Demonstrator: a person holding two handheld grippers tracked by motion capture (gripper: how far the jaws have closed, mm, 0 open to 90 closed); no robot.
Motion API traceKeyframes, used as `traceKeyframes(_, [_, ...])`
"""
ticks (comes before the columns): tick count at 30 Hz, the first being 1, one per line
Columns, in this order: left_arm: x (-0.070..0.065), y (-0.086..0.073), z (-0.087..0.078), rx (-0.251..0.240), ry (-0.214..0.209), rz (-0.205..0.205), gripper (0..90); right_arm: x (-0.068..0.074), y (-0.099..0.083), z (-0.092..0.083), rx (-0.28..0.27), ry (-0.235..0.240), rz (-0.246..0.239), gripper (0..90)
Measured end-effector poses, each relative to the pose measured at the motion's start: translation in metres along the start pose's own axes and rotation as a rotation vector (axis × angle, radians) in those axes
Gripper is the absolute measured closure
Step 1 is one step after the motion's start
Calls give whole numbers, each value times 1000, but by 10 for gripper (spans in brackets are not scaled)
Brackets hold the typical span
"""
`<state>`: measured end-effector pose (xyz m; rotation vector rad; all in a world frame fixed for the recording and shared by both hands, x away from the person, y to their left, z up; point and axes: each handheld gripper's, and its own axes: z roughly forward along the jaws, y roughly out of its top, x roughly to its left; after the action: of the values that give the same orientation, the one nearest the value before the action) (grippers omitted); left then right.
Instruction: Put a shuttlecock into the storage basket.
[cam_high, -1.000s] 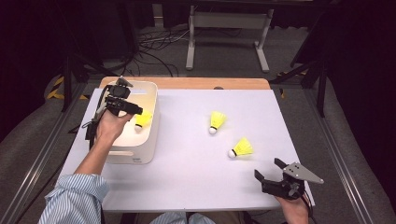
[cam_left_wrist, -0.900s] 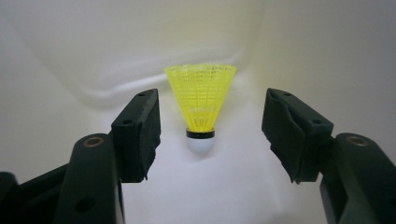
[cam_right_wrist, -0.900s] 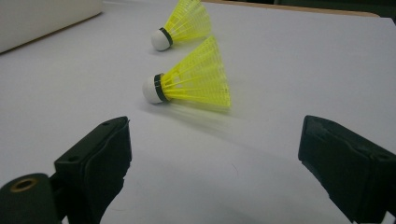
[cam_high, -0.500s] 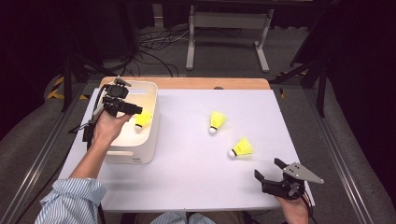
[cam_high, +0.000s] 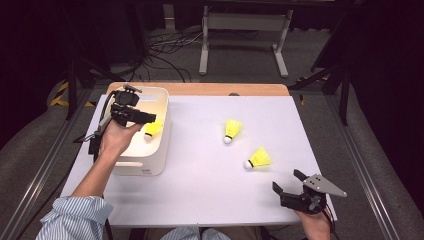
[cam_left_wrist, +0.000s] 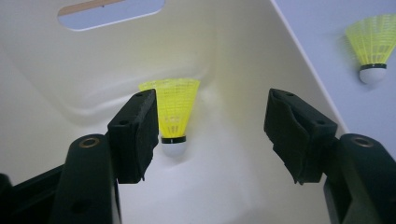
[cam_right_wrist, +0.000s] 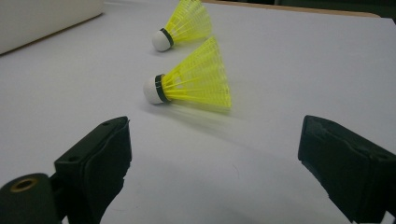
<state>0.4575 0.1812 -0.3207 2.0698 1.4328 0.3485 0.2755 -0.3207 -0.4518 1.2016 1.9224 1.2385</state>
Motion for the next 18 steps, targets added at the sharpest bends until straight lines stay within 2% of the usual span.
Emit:
traceKeyframes(9, [-10,-2,-8,-27,-29,31,368,0,0,0,-1,-1,1,101])
traceKeyframes(18, [-20,-3,-14,-32,-49,66,386,0,0,0,0,-2,3,101])
